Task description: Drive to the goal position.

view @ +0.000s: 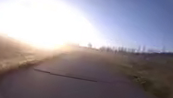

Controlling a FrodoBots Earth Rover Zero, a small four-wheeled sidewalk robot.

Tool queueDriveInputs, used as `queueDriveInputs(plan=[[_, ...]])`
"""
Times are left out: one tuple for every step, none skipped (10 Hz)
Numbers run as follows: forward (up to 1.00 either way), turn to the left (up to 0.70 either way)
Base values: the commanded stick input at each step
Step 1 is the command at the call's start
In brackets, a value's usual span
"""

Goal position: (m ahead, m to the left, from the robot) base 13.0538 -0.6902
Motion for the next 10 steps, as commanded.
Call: queueDriveInputs(plan=[[1.0,0.0],[1.0,0.0],[1.0,0.0],[1.0,0.0],[1.0,0.0],[1.0,0.0],[1.0,0.0],[1.0,0.0],[1.0,0.0],[1.0,0.0]])
